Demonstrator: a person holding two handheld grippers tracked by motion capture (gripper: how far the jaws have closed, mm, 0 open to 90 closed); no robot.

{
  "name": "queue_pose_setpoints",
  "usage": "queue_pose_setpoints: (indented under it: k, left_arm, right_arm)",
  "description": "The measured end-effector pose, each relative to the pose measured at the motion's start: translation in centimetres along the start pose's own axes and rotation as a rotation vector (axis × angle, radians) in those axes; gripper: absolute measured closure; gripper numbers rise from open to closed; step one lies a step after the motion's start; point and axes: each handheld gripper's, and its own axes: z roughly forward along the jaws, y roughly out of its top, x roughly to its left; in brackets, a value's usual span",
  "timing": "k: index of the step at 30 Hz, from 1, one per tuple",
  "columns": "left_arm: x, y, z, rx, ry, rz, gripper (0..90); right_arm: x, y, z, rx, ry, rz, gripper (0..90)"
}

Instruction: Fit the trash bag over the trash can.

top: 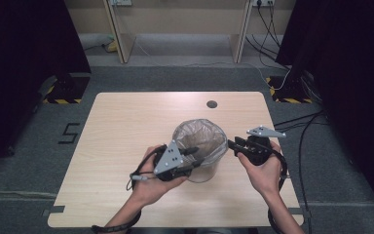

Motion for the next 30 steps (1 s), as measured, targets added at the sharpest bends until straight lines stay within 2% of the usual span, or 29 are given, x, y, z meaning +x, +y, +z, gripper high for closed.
queue_pose_setpoints:
  k: [2,3,6,8,10,11,14,15,17,20,22,25,30]
  left_arm:
    - [1.6,-0.1,-0.1,-0.010,0.014,-0.052,61.7]
    - [3.0,-0.2,-0.2,-0.006,0.028,-0.087,62.7]
    - [4.9,-0.2,0.1,-0.003,0.049,-0.148,62.8]
    - [5.7,-0.1,0.6,0.014,0.056,-0.157,62.7]
    - [6.0,0.1,0.9,0.024,0.059,-0.149,63.3]
    - [6.3,0.4,1.7,0.055,0.058,-0.126,63.4]
    - [6.7,0.5,3.0,0.095,0.058,-0.103,64.4]
    - [6.7,0.5,3.0,0.095,0.058,-0.103,65.2]
    - [6.9,0.5,4.1,0.129,0.052,-0.089,66.3]
    - [7.2,0.3,5.1,0.163,0.041,-0.079,68.7]
    - [7.3,0.2,5.2,0.171,0.042,-0.078,70.0]
    - [7.8,-0.1,5.9,0.231,0.059,-0.051,72.5]
    - [8.1,-0.4,6.2,0.257,0.077,-0.045,75.2]
  right_arm:
    - [0.0,0.1,-0.2,-0.004,-0.002,-0.002,62.4]
    - [-0.1,0.2,-0.3,-0.005,-0.002,-0.003,61.4]
    - [-0.1,0.2,-0.3,-0.006,0.001,-0.003,59.4]
    - [-0.2,0.2,-0.2,-0.007,0.000,-0.001,58.2]
    - [-0.2,0.3,-0.2,-0.008,0.000,0.002,57.5]
    - [-0.1,0.3,-0.2,-0.008,0.001,0.002,56.8]
    - [-0.1,0.3,-0.2,-0.008,0.001,0.002,55.8]
    - [-0.1,0.4,-0.2,-0.008,0.002,0.002,55.5]
    - [-0.1,0.4,-0.3,-0.008,0.003,0.003,54.8]
    - [-0.1,0.4,-0.3,-0.009,0.004,0.000,54.4]
    - [-0.1,0.4,-0.3,-0.009,0.005,0.000,54.3]
    - [-0.1,0.4,-0.3,-0.006,0.007,-0.001,53.4]
    - [-0.1,0.4,-0.2,-0.001,0.006,-0.001,53.0]
